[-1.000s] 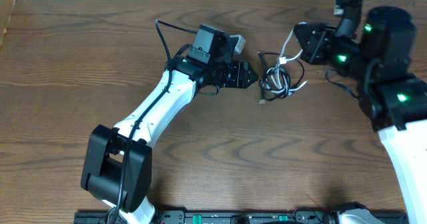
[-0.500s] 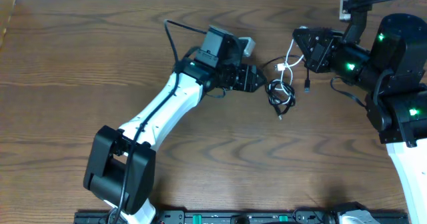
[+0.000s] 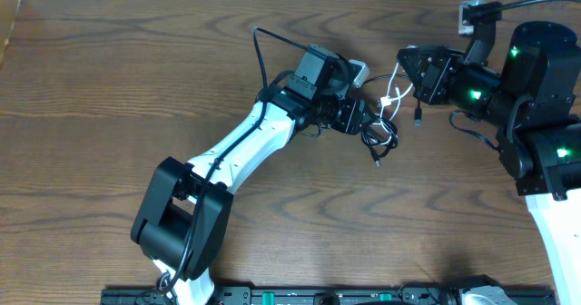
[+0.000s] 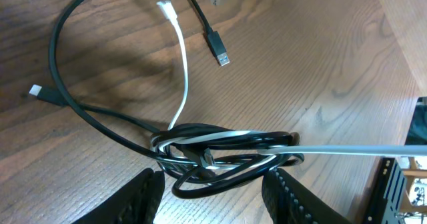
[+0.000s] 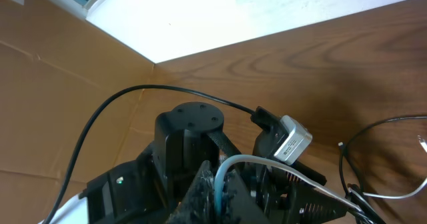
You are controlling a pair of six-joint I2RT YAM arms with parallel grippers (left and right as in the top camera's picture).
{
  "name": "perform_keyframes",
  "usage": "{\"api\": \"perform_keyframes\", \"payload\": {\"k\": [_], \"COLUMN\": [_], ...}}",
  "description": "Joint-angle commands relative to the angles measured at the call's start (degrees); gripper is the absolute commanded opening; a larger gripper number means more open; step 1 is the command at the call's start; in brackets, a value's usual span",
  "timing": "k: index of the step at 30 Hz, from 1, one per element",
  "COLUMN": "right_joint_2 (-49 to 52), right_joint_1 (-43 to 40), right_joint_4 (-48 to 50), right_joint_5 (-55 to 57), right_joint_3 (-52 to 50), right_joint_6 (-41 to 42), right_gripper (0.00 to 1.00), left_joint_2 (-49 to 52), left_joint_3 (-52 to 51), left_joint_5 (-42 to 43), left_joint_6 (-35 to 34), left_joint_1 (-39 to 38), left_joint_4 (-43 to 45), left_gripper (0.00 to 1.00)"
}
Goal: Untangle cables
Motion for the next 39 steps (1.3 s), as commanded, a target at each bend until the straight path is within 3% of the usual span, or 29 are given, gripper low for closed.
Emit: {"api": "perform_keyframes", "payload": {"k": [1,10,14,16,17,22,31,39], "right_joint_2": [-0.3,-0.3,-0.3,-0.3,-0.3,-0.2,7.1,20.2], "right_joint_1": [-0.3,-0.3,-0.3,-0.3,-0.3,-0.3,-1.4,-7.9], "right_joint_4": [0.3,0.0,-0.3,-0.4,-0.5,-3.2,-14.1,-19.4], "right_joint_5": [-0.9,-0.9,-0.9,-0.9,-0.6,6.1,36.5,40.3], "right_joint_3": [1.1,1.1,1.1,1.1,1.1,1.1,0.0,0.0], "right_joint_6": [-0.2,-0.5,-0.7,-0.9,-0.9,-3.1,-5.1,-4.9], "right_gripper": [0.01,0.01,0.01,0.01,0.01,0.01,0.01,0.01], "left_joint_2": [2.4,5.3,5.4,5.4,5.3,3.7,-9.5,-18.8], "left_joint_3": [-0.4,-0.4,-0.4,-0.4,-0.4,-0.3,-0.1,-0.1], "left_joint_5": [-0.3,-0.8,-2.8,-2.8,-2.7,-2.3,-1.6,-1.8], "left_joint_6": [1.9,1.9,1.9,1.9,1.9,0.9,-6.8,-6.9], "left_joint_1": [-0.5,-2.0,-2.0,-2.0,-2.0,-0.3,7.8,15.1], "left_joint_4": [0.3,1.4,1.8,2.2,2.4,1.7,-6.7,-9.4], "left_gripper": [0.52,0.47,0.29,0.1,0.08,0.07,0.08,0.07]}}
